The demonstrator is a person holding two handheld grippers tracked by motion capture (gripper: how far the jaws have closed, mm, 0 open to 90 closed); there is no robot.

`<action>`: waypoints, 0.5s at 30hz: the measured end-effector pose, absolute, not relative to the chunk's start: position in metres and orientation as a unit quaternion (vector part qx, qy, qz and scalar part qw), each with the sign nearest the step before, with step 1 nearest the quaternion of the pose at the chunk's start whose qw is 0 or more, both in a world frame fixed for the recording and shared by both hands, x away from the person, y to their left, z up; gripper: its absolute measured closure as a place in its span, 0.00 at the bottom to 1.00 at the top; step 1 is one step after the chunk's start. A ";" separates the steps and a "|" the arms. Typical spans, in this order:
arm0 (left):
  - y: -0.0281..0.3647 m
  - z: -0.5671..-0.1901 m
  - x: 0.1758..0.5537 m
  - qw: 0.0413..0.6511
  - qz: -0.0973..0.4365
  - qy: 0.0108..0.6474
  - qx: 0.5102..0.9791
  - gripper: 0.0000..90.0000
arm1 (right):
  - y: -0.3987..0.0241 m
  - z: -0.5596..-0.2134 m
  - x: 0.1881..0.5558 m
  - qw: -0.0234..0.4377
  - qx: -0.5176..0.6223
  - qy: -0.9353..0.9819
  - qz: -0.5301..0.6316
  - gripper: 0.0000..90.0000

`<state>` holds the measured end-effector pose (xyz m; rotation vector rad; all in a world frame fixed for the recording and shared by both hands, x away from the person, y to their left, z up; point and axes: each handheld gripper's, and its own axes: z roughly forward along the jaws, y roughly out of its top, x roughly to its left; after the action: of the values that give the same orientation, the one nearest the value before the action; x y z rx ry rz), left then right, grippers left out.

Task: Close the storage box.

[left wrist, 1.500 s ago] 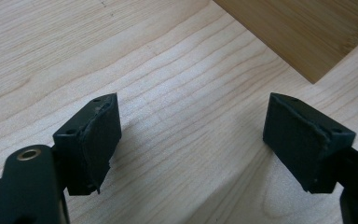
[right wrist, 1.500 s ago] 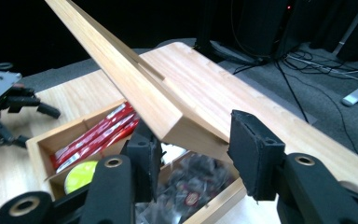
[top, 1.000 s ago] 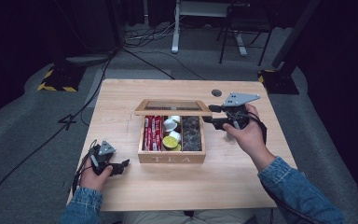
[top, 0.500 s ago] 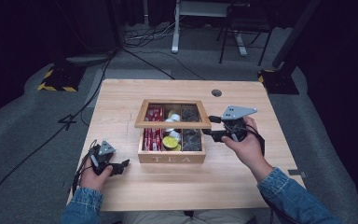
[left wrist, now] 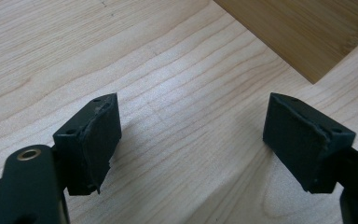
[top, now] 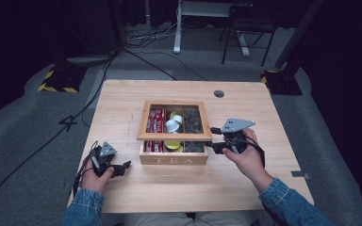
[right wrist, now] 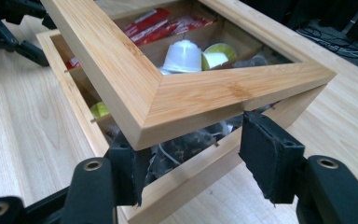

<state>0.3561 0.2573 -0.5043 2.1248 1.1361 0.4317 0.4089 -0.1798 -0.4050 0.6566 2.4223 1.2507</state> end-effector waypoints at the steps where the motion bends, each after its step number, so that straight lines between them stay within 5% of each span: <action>1: 0.257 -0.504 0.356 0.340 0.166 0.437 0.816 0.22 | -0.180 -0.406 0.408 0.168 0.231 0.852 0.439 0.48; 5: 0.257 -0.504 0.356 0.339 0.166 0.436 0.817 0.22 | -0.179 -0.413 0.406 0.151 0.227 0.855 0.441 0.57; 15: 0.257 -0.504 0.356 0.338 0.166 0.437 0.817 0.22 | -0.175 -0.425 0.403 0.163 0.230 0.864 0.417 0.52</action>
<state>0.3559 0.2573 -0.5041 2.1280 1.1387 0.4324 0.4025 -0.1755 -0.4249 0.6547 2.4648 1.1882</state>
